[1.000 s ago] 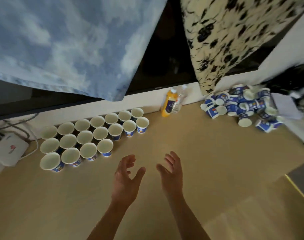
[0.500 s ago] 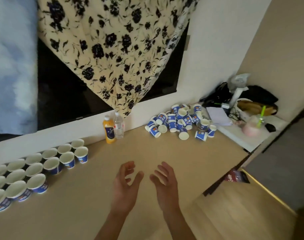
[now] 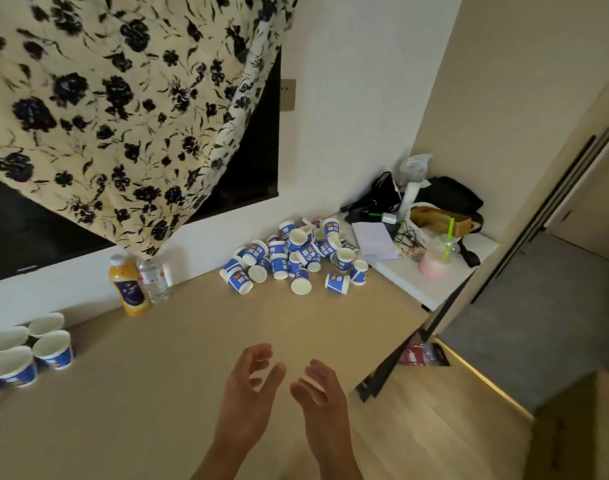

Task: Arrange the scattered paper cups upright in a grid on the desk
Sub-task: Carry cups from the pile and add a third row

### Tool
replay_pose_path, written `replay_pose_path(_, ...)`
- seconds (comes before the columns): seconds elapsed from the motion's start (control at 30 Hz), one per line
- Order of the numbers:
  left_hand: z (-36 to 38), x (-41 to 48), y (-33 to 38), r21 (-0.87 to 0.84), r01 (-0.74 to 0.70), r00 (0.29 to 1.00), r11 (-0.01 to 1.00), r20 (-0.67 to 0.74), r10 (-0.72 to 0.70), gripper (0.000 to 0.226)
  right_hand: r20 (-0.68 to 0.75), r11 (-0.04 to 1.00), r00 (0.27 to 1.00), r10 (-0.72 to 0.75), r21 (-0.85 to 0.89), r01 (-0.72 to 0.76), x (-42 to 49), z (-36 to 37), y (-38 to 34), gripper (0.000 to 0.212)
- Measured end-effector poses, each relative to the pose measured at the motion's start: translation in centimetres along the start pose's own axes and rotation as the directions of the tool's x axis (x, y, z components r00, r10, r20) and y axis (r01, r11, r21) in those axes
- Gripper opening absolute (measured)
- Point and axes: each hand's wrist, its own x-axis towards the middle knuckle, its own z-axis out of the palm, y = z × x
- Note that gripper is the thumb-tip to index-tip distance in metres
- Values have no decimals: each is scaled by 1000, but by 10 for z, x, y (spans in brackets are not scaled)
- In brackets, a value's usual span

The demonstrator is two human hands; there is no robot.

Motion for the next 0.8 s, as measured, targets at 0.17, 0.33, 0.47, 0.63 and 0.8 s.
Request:
replay_pose_path(0.17,53,57,-2,-47,25,1000,999,19,-24,23,-37,995,999,8,-96,-11,62,-36,-5,38)
replay_pose_path(0.33,101,120,4,-113,59,998,992,31,-56,21,-65,972,998,14,-233,-29,135,-62,-23,36)
replay_pose_path(0.47,130,162,-2,-113,105,994,988,45,-100,22,-75,952,996,46,-297,-67,196,-73,-27,39)
replay_pose_path(0.63,148,191,-14,-62,166,986,984,31,-164,24,-74,935,992,107,-332,-125,254,-73,-19,46)
replay_pose_path(0.8,165,205,-21,-7,221,975,975,-36,-221,25,28,902,992,120,-421,-97,319,-71,-10,61)
